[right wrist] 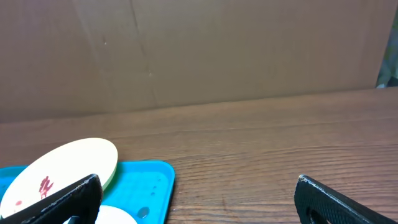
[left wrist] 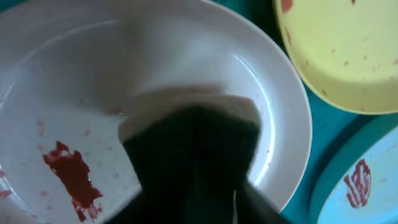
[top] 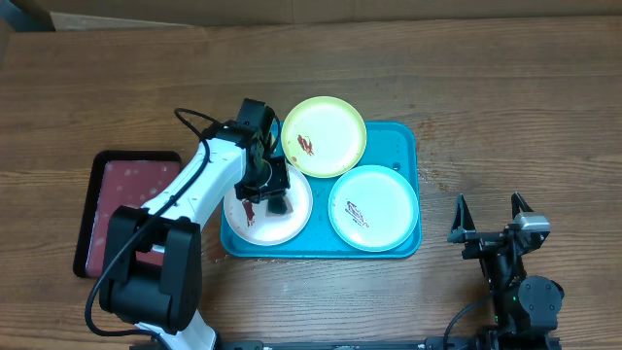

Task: Clean dirty plates on tray and stack at the side
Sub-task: 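Carry the sponge to the white left plate and place it down, then move the right gripper to the yellow plate's rim near the white plate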

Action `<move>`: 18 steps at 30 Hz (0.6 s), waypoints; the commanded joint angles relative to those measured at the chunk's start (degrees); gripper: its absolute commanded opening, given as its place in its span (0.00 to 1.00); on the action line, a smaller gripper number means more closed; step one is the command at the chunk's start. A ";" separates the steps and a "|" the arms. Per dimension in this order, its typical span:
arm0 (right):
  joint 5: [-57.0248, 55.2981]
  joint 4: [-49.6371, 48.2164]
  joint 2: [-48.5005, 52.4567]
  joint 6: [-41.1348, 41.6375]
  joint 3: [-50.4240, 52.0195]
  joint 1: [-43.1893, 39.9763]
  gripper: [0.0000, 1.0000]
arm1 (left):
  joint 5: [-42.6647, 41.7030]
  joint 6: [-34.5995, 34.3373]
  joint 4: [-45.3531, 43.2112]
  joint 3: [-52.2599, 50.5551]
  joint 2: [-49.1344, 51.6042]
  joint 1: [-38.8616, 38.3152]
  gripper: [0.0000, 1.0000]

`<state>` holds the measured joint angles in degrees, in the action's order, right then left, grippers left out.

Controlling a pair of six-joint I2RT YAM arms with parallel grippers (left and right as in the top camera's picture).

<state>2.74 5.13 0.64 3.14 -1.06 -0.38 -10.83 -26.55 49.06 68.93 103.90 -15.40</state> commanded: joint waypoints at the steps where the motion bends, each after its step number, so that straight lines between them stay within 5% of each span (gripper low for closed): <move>1: -0.13 -0.46 -0.42 -0.17 0.59 -0.17 1.00 | 2.21 -1.33 -0.52 0.11 0.35 -0.17 0.64; 5: -0.13 -0.46 -0.42 -0.17 0.59 -0.17 1.00 | 1.79 -1.31 -1.42 0.17 0.35 -0.17 0.70; 11: 6.47 -4.28 -0.42 5.33 0.59 -0.11 1.00 | 1.81 1.51 1.73 6.14 0.04 0.98 0.57; 14: 14.01 -10.97 -0.42 8.28 0.59 -0.11 1.00 | 2.43 2.78 6.23 12.72 -0.35 3.08 0.54; 18: 19.67 -21.73 -0.39 8.37 0.13 -0.11 1.00 | 2.69 2.78 12.00 21.59 -1.29 7.67 0.60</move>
<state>15.22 -12.78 0.62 9.30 -1.06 -0.38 -9.17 -25.10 58.67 84.01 103.92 -11.46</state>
